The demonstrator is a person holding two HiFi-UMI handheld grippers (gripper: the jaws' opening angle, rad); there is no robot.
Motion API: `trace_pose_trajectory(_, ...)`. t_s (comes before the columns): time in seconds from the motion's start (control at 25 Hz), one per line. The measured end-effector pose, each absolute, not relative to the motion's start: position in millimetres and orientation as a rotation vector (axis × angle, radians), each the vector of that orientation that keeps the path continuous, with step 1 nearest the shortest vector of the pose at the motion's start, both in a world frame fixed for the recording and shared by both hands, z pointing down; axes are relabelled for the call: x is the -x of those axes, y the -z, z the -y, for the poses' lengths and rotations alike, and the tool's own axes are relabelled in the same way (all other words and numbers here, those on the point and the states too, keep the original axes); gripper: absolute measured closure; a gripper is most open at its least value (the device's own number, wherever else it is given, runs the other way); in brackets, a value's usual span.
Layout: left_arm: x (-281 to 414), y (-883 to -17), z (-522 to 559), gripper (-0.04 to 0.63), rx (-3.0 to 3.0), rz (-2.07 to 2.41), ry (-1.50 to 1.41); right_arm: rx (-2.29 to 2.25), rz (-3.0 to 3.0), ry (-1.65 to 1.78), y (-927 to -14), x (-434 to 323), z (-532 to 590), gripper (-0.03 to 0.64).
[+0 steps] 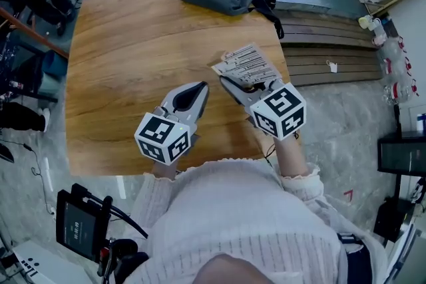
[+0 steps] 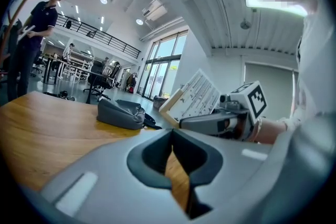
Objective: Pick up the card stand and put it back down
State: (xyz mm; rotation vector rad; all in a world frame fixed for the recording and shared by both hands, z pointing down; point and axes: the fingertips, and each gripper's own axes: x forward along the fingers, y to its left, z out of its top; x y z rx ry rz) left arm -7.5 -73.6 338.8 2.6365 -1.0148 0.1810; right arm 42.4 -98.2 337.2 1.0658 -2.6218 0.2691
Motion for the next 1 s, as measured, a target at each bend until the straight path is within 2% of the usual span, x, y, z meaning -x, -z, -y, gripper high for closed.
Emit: trace_pose_trajectory(1.0, 17.1, -338.6, 73.0, 0.586, -2.611, 1.040, -0.165, -1.009, 2.583, -0.290, -349.9, -36.7, 106.3, 0.434)
